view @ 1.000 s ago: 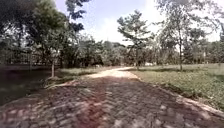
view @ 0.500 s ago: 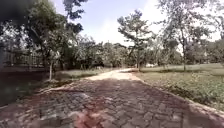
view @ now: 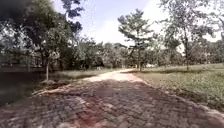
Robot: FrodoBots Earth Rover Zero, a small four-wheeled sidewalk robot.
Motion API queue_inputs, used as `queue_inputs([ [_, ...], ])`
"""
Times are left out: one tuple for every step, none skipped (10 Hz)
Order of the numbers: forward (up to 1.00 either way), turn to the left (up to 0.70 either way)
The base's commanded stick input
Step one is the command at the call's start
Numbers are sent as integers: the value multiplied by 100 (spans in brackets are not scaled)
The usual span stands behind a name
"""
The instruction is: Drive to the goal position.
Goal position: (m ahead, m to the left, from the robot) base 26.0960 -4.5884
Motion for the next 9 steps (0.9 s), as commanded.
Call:
queue_inputs([
  [70, 0],
  [70, 0],
  [70, 0],
  [70, 0],
  [70, 0],
  [70, 0],
  [70, 0],
  [70, 0],
  [70, 0],
])
